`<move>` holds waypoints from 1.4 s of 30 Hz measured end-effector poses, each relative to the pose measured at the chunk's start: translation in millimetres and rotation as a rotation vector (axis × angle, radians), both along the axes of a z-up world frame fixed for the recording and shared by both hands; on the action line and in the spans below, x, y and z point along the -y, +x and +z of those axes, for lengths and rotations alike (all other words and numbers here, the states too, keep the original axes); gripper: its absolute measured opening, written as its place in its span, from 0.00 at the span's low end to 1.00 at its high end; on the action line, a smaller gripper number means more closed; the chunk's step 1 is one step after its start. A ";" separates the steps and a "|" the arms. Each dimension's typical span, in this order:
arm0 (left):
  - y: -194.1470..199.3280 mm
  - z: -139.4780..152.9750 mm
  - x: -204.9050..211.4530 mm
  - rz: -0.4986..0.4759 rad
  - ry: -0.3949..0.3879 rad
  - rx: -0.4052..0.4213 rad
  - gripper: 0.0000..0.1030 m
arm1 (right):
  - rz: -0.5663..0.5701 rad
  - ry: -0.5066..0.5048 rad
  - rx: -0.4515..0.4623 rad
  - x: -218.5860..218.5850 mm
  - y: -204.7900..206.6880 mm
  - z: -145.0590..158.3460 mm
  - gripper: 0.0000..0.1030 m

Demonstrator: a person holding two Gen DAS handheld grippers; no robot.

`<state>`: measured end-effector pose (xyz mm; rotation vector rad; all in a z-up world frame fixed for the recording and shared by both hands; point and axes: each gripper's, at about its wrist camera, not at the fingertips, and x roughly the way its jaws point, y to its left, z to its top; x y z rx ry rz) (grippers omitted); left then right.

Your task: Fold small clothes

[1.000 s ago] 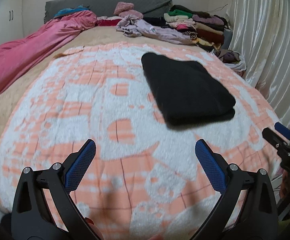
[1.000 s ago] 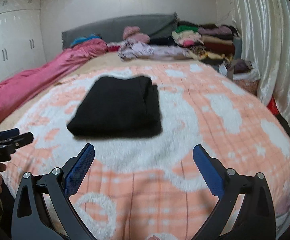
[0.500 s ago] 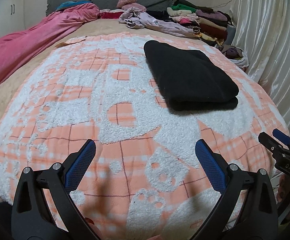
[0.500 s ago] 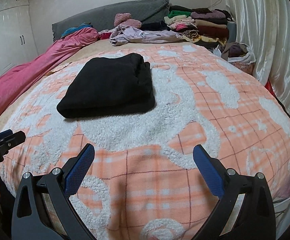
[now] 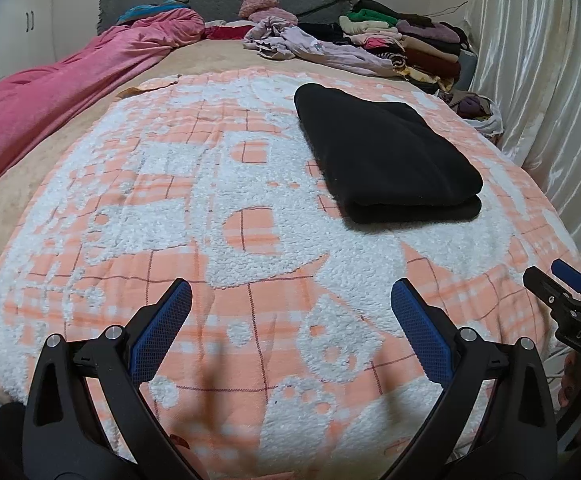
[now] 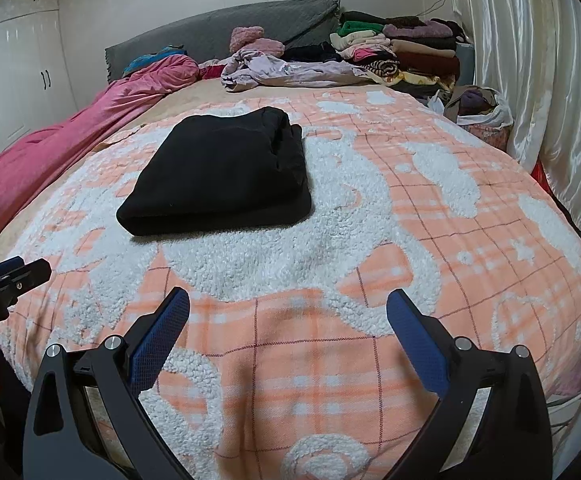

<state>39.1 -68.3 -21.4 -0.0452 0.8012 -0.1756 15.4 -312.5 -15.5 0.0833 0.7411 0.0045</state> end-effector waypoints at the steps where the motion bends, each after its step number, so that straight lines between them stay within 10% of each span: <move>1: -0.1 0.1 0.1 0.002 0.001 0.001 0.91 | 0.001 0.000 -0.002 -0.1 0.1 0.0 0.96; 42: -0.5 1.0 -6.2 0.012 0.011 -0.003 0.91 | 0.004 -0.005 -0.003 0.6 -3.2 6.8 0.96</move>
